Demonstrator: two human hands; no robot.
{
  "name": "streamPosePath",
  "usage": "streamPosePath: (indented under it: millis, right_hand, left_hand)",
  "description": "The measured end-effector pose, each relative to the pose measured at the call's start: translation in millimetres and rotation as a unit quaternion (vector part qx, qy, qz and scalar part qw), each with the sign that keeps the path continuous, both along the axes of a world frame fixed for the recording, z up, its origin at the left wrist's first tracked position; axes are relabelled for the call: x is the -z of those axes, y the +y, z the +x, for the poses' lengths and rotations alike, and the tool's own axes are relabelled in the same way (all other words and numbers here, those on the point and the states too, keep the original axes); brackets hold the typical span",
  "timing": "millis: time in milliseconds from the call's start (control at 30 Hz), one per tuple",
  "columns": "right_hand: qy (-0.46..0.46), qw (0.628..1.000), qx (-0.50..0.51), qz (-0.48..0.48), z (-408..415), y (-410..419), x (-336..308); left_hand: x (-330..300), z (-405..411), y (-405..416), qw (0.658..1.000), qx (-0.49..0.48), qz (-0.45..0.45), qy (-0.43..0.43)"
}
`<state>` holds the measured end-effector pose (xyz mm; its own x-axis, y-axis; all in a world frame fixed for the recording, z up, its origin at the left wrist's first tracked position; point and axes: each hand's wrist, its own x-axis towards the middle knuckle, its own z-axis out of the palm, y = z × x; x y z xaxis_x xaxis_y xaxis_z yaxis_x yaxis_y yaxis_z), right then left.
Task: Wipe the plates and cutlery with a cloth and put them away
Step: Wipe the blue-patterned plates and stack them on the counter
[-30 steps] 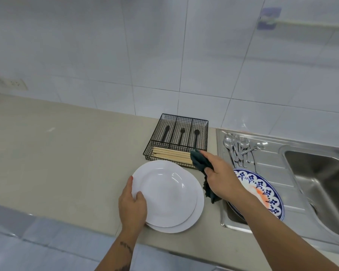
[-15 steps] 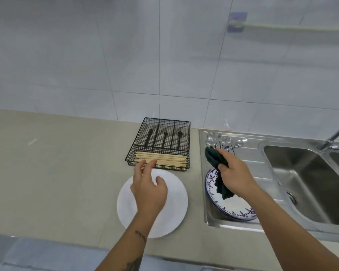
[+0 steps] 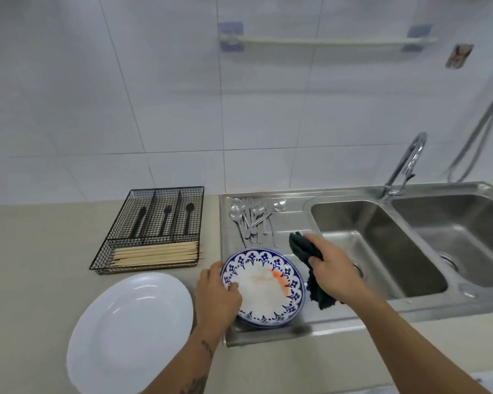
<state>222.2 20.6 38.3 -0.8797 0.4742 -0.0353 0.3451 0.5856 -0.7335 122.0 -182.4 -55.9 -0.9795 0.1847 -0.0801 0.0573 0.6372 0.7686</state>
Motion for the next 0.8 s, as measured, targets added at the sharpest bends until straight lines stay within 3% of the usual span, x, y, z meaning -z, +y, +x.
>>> streamPosePath:
  millis: [167,533,800]
  right_hand:
    - [-0.02,0.998,-0.043,-0.032,2.2,30.5,7.2]
    - [-0.073,0.986,-0.144,-0.044,1.6,71.8,21.4]
    - [-0.055,0.986,-0.131,-0.092,-1.9,92.5,24.0]
  left_hand:
    - [6.5,-2.6,16.8,0.998,-0.052,-0.04,0.019]
    - [-14.9,-1.9,47.1,0.966,-0.209,0.148,-0.032]
    - [-30.3,-2.0,49.5,0.948,-0.208,0.229,-0.069]
